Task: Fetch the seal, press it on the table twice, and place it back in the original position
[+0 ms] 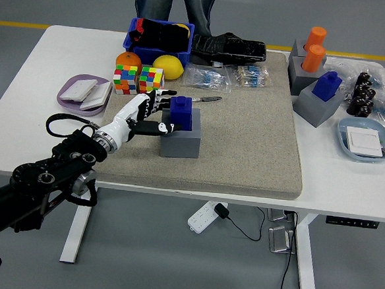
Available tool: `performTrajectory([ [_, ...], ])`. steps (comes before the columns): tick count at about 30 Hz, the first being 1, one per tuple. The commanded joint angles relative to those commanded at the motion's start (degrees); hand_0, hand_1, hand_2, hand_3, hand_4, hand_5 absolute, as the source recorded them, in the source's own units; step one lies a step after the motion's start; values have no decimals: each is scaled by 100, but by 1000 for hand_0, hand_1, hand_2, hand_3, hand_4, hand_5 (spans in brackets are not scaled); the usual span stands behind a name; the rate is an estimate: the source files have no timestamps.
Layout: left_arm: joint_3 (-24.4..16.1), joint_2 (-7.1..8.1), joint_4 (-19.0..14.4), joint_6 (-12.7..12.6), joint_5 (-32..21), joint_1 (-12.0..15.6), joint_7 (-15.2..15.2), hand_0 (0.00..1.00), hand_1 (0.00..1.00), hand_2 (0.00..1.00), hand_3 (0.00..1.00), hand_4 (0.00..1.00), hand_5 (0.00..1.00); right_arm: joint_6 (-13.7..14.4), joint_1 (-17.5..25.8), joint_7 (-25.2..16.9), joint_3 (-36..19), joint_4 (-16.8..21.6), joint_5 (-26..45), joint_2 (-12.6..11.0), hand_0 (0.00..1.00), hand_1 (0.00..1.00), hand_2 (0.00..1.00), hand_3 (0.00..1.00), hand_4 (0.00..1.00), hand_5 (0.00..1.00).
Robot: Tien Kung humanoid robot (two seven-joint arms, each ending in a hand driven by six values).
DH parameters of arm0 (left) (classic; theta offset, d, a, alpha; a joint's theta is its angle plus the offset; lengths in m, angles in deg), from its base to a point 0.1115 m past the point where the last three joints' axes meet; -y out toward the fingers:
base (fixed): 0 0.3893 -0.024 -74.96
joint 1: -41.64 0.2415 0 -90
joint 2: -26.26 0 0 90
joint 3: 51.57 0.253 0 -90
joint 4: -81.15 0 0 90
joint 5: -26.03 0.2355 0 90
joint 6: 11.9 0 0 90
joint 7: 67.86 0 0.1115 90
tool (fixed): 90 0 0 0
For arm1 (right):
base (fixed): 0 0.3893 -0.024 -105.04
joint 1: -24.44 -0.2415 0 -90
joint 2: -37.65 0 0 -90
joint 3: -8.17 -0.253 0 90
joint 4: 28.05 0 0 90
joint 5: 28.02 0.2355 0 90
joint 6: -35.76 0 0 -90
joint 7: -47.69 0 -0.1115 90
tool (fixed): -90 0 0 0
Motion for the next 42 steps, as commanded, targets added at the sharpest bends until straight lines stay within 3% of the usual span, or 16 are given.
performTrajectory([
  [19,-17,-32,58,-45,29,-35,-30,876,695,632,755,832,2,9,-1,-3,-35,-4,-14,1,770,667,672,680,814,581],
  [20,-16,-32,68,-53,26,-42,-38,858,637,550,637,811,2,10,-2,-3,-34,-4,-14,2,770,667,671,680,815,582],
  [42,-47,-37,148,-235,-84,-64,-275,844,577,510,594,774,2,41,4,-22,-5,0,-11,-15,771,667,671,680,816,582],
])
